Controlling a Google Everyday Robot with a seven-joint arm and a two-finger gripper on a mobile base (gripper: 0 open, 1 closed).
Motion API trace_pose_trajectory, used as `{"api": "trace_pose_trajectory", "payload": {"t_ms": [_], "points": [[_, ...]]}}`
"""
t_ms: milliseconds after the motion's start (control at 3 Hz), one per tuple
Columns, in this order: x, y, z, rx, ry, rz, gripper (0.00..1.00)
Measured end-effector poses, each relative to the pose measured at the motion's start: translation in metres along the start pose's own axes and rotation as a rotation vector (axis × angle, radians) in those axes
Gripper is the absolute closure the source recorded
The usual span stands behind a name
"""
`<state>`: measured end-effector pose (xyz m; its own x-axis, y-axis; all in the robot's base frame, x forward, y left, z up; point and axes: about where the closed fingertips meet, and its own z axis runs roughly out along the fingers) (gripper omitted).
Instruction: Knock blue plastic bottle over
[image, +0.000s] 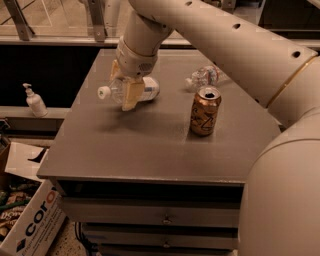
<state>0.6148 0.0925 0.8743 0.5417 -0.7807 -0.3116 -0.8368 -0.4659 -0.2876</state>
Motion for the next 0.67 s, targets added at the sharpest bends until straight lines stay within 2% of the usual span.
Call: {"api": "trace_pose_trajectory", "payload": {"t_ms": [333, 667], "points": [[0.0001, 0.0009, 0.0001, -0.002, 0.002, -0.008, 0.0], [0.0004, 0.0014, 0.0001, -0.002, 0.003, -0.009, 0.0]]}}
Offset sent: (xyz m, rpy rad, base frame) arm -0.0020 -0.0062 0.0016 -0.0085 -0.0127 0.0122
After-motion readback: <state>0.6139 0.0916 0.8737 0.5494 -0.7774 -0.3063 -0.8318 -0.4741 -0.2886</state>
